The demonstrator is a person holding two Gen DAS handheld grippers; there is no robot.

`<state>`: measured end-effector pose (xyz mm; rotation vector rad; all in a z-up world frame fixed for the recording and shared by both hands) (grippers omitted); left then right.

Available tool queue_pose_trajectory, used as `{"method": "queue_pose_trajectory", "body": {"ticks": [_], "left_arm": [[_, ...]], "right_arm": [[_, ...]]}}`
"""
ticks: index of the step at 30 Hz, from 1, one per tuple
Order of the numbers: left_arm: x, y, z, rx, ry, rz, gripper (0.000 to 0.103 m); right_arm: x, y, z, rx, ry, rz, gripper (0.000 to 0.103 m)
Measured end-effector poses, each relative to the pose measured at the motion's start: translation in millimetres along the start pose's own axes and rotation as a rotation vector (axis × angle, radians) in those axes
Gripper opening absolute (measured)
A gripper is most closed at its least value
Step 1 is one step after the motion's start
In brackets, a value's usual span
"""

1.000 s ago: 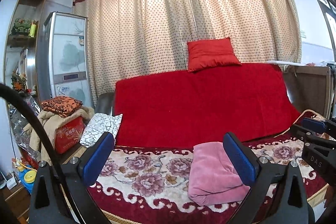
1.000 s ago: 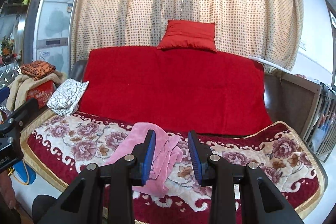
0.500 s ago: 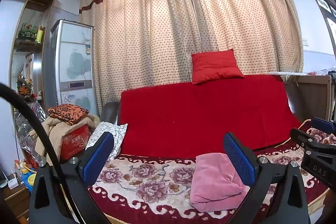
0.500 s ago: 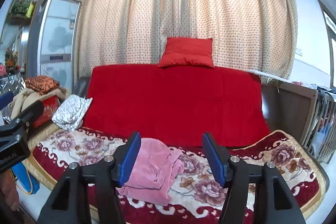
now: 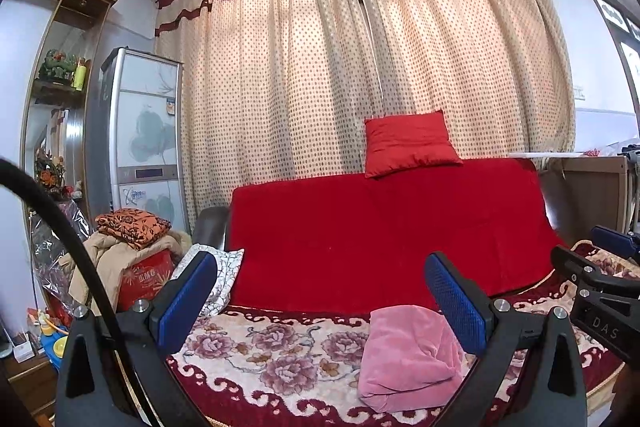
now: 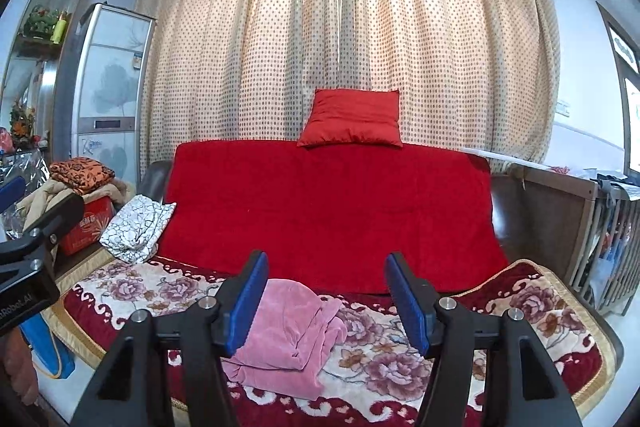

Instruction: Fold large clothes

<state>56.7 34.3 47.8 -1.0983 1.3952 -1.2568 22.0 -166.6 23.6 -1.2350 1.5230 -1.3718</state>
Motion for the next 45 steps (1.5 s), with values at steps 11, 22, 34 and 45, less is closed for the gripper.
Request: {"method": "queue_pose_trajectory", "body": {"ticks": [11,22,34,45], "left_arm": [[7.0,-14.0,-22.0,0.053,-0.005,0.014,0.103],[10.3,-19.3,-30.6,0.059,0.003,0.013,0.103],[13.3,-21.4,-35.2,0.062,0.014,0.012,0.103],[10.9,-19.0,-36.5,0.055,-0.003,0.013,0.103]], "right_arm": [[3.1,-7.4,-22.4,0.028,0.001,0.008,0.065],[5.8,-9.2,-35.3,0.032,0.005,0.012,0.065],[13.1,-9.4,-43.6,0.028,0.012,0.025,0.065],[9.9,-7.6,-43.3,0.016,0.001,0.027,0.065]]}}
Point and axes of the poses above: each gripper's, at about its wrist camera, not at the fingertips, and z roughly the way its jaws point, x to its right, y to its underside, the point moved 6 cm from there along z, roughly the way its jaws point, and after that the axes turned 7 degrees about y, right-handed, at the moved point
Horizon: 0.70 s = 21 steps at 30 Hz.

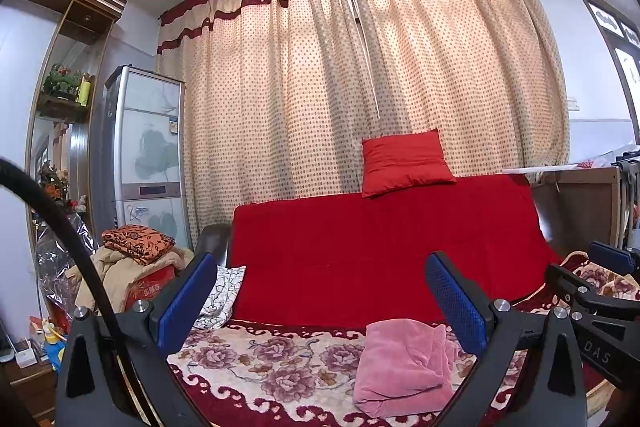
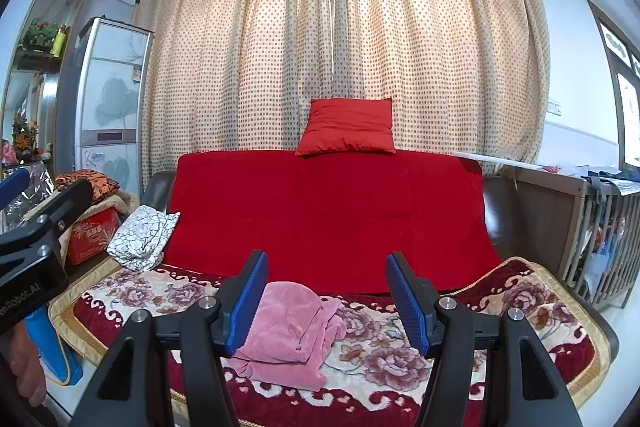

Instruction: Fold large clothes

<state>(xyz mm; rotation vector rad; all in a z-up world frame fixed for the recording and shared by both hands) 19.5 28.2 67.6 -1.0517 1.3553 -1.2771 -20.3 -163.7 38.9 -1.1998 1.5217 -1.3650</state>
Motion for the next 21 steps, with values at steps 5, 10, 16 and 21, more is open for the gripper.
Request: {"method": "queue_pose_trajectory", "body": {"ticks": [5,10,16,21], "left_arm": [[-1.9,2.6,2.4,-0.01,-0.011,0.008,0.103],[-4.7,8.0,6.0,-0.034,-0.015,0.007,0.103],[-10.7,10.0,4.9,-0.038,-0.022,0.003,0.103],[-15.4,10.7,3.8,-0.04,-0.03,-0.001,0.103]], "right_arm": [[-5.4,1.6,-0.9,-0.005,-0.007,-0.01,0.065],[-2.7,3.6,0.6,-0.016,-0.006,-0.003,0.065],[-7.7,2.9,-1.4,-0.015,-0.012,-0.012,0.065],[-10.1,2.6,-0.4,-0.021,-0.023,-0.015,0.065]]}}
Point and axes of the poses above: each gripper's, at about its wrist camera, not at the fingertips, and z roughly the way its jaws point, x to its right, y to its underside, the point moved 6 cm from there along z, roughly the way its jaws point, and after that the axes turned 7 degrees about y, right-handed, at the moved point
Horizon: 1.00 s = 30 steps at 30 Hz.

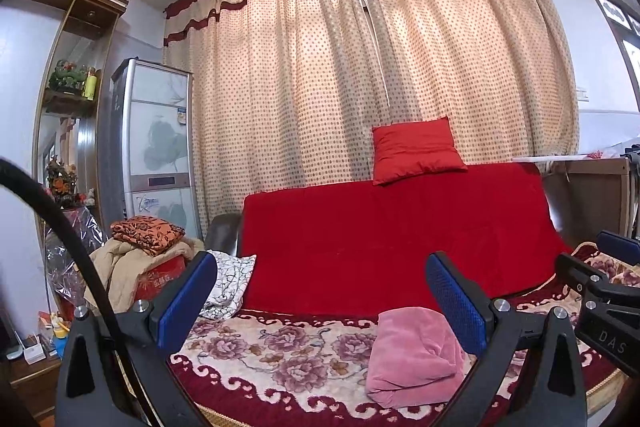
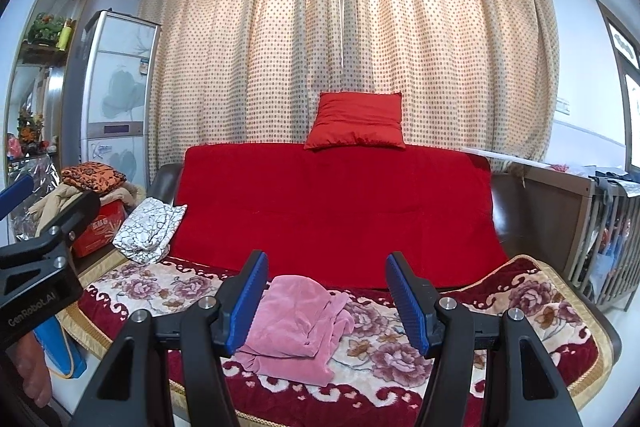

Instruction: Fold large clothes

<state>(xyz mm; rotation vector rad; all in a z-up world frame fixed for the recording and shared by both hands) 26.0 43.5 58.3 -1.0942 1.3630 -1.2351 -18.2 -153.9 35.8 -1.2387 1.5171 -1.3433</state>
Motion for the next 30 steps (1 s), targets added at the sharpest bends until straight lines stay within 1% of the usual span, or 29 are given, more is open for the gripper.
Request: {"method": "queue_pose_trajectory", "body": {"ticks": [8,10,13,16,21,25,30], "left_arm": [[-5.1,6.5,5.7,-0.033,-0.009,-0.003,0.103],[-6.1,11.1,7.9,-0.052,-0.01,-0.008,0.103],[-3.9,19.7,14.3,-0.092,0.001,-0.002,0.103],[-2.6,26.8,20.3,-0.132,0.007,0.0,0.103],[-5.1,40.7,32.4,-0.211,0.028,-0.031,0.103],[-10.4,46.1,37.6,-0.231,0.011,-0.054,0.103],[-9.3,54.9,40.5,-0.272,0.013,-0.059,0.103]], "right_arm": [[-2.0,2.9,7.9,-0.028,-0.028,0.019,0.066],[-4.2,6.7,10.0,-0.045,-0.044,0.041,0.069],[-11.4,14.3,16.4,-0.083,-0.069,0.042,0.069],[-16.7,17.7,17.9,-0.09,-0.067,0.025,0.069],[-19.0,22.9,24.6,-0.115,-0.063,0.023,0.069],[-18.0,27.5,30.4,-0.14,-0.059,0.028,0.069],[-15.1,32.1,34.2,-0.159,-0.053,0.035,0.069]]}}
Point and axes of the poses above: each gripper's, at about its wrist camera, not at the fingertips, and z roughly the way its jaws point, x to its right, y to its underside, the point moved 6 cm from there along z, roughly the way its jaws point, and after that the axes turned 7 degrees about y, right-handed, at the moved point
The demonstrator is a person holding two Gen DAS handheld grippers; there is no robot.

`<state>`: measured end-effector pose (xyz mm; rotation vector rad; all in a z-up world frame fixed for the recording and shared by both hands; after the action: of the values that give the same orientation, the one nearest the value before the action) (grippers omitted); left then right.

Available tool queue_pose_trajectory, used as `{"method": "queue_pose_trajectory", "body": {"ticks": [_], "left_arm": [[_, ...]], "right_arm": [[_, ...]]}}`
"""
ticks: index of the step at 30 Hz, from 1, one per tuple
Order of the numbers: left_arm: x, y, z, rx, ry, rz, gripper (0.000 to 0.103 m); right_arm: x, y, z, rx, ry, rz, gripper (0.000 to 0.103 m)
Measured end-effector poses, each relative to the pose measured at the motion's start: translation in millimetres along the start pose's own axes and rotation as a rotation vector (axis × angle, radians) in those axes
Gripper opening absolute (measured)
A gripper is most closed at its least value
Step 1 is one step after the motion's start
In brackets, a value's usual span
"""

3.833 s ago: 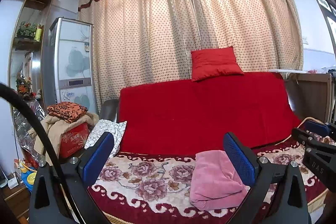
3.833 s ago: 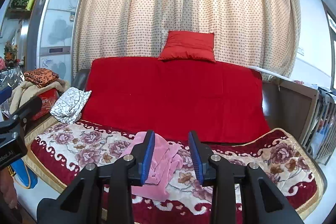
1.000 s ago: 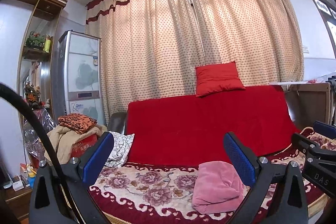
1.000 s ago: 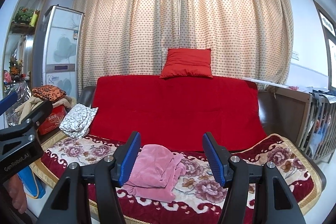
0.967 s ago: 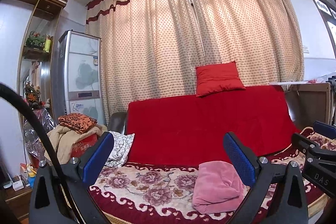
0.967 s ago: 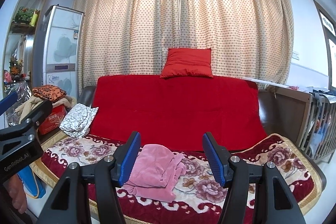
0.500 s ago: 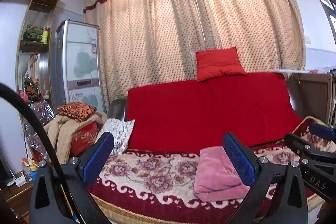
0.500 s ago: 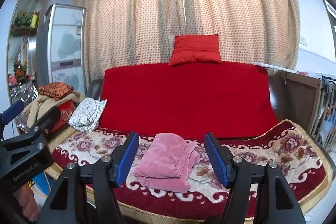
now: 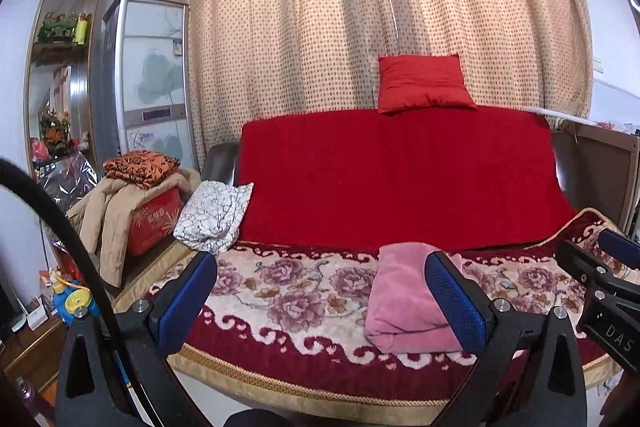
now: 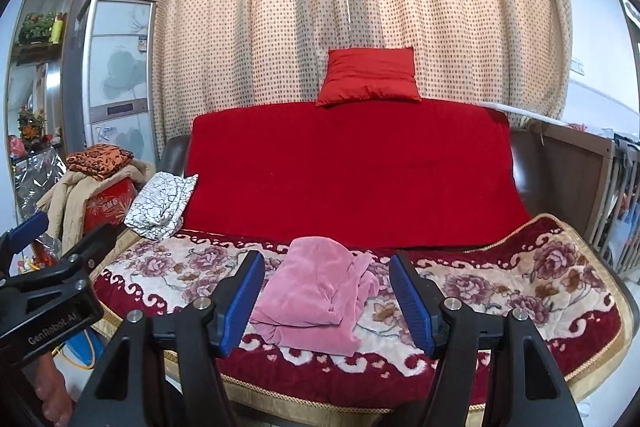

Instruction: Fold large clothes

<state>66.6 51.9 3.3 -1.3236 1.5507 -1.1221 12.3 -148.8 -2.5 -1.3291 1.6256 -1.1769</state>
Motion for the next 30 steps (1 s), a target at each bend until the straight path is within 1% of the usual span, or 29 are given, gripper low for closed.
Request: {"method": "queue_pose_trajectory", "body": {"ticks": [2,7,13,17,24,30], "left_arm": [[1.8,7.4,2.8,-0.027,0.0,-0.001,0.103],[11.0,29.6,15.0,-0.127,0.045,-0.018,0.103],[18.3,48.0,30.5,-0.209,0.06,-0.02,0.103],[16.0,53.7,35.1,-0.226,0.041,-0.026,0.103],[13.9,56.9,40.2,-0.24,0.022,-0.027,0.103],[15.5,57.9,40.1,-0.243,0.023,-0.026,0.103]], "right_arm": [[1.6,4.8,1.2,-0.017,-0.001,0.003,0.069],[2.5,21.4,8.2,-0.083,-0.012,0.004,0.069],[7.1,32.0,22.9,-0.148,-0.018,0.024,0.069],[12.0,39.8,32.7,-0.177,0.001,0.034,0.069],[11.6,52.0,44.7,-0.229,-0.001,0.037,0.069],[14.1,52.8,47.3,-0.234,-0.003,0.044,0.069]]}}
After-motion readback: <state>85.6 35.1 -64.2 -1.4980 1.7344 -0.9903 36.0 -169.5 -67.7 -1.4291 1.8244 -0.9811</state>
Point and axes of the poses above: each gripper's, at about its wrist camera, not at the fingertips, and z roughly the way its jaws point, x to its right, y to its underside, the point moved 6 cm from there along z, roughly the way its jaws point, and after that the axes turned 7 degrees about y, right-handed, at the moved point
